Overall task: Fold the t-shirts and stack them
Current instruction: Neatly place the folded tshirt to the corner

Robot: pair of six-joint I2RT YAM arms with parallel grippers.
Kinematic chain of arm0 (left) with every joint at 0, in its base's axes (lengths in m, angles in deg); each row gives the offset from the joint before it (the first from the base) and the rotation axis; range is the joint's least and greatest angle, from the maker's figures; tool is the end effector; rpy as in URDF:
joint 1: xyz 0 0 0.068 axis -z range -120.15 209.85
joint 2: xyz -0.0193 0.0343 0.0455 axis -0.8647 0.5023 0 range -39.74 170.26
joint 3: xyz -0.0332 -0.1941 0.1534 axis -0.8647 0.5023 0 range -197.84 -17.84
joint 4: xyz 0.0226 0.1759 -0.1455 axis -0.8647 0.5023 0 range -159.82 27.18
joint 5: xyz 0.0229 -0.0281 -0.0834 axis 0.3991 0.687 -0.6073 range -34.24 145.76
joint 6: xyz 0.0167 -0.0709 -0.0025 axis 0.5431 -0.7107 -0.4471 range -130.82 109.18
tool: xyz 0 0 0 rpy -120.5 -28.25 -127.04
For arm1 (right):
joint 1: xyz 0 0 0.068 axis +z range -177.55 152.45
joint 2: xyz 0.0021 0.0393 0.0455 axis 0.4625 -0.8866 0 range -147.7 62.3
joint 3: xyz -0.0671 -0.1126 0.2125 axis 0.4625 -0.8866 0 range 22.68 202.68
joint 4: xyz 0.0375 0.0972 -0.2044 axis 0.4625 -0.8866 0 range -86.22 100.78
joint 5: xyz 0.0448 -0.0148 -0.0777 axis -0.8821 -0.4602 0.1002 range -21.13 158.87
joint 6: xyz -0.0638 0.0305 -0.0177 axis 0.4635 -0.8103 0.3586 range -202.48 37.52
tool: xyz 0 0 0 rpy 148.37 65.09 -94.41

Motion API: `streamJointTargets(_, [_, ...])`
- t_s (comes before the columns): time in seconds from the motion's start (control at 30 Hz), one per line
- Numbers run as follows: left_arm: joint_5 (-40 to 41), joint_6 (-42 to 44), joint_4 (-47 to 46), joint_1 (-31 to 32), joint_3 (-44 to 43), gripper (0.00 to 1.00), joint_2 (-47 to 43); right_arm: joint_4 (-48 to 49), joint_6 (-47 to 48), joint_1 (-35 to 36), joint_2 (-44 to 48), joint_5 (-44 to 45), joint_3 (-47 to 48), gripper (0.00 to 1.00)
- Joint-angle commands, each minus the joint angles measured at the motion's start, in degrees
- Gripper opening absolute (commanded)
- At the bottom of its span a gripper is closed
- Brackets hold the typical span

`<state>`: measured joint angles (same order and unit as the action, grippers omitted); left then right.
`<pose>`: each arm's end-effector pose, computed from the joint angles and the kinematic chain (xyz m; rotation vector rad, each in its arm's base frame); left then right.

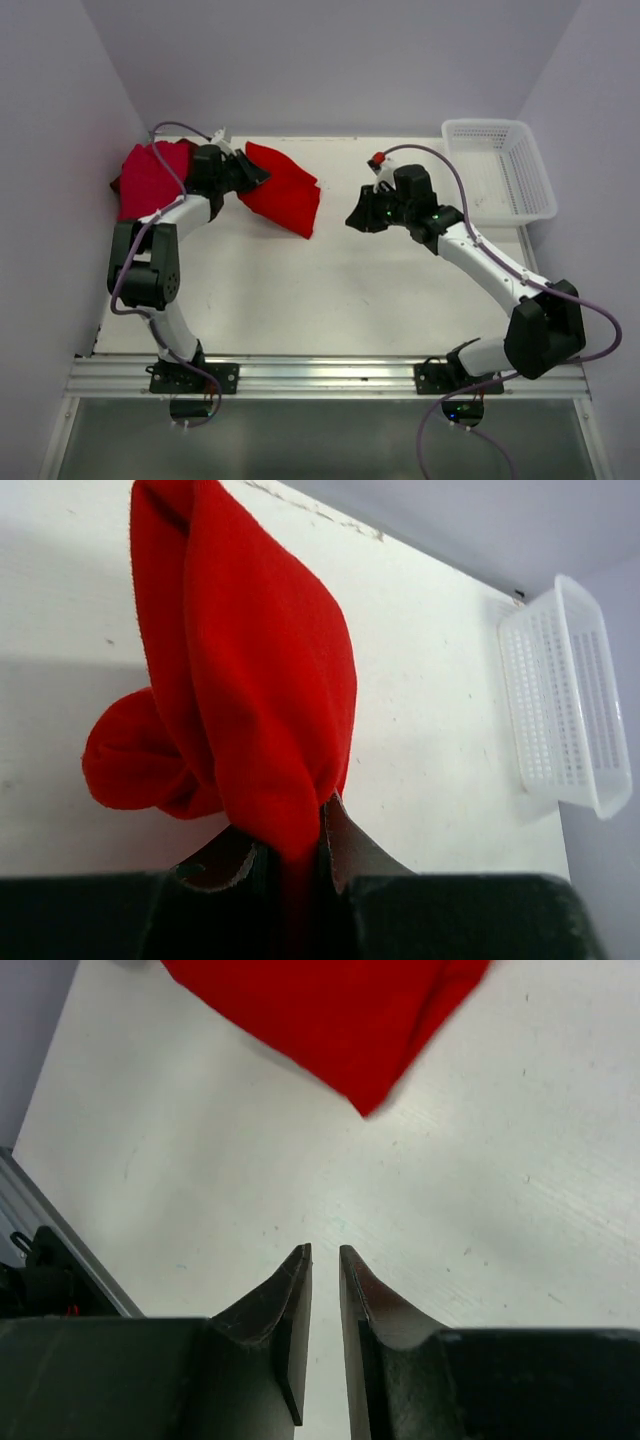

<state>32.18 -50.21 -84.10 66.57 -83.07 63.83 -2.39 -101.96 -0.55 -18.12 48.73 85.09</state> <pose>0.3913 -0.0705 0.2104 -0.3111 2.0509 -0.9170 0.2675 0.1598 0.2744 -0.3617 2.1668 0.8430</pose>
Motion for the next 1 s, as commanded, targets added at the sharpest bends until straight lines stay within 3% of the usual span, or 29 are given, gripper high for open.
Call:
streamJointTargets(0.0, [2.57, 0.90, 1.80, -3.46, -4.72, 0.00, -1.01, -0.72, -0.99, 0.15, 2.55, 0.46, -4.65, 0.20])
streamJointTargets(0.27, [3.97, -1.56, 2.68, -9.97, -19.21, 0.00, 4.44, 0.16, -1.52, 0.50, 6.94, 0.19, -13.45, 0.12])
streamJointTargets(0.6, [8.19, -8.49, -2.76, -15.94, -33.37, 0.00, 9.72, -2.56, -1.87, 1.12, 10.02, 0.19, -16.18, 0.14])
streamJointTargets(0.77, [12.13, -16.49, -13.73, -22.44, -28.30, 0.00, 7.80, -3.79, -1.87, 1.38, 10.37, 0.45, -16.53, 0.14])
streamJointTargets(0.83, [17.38, -16.94, -17.25, -24.99, -21.98, 0.00, 5.08, -4.41, -2.05, 1.56, 10.72, -0.07, -16.62, 0.14])
streamJointTargets(0.97, [19.61, -18.34, -20.33, -28.69, -17.22, 0.00, 4.28, -5.64, -2.14, 1.82, 11.60, -0.34, -16.71, 0.14])
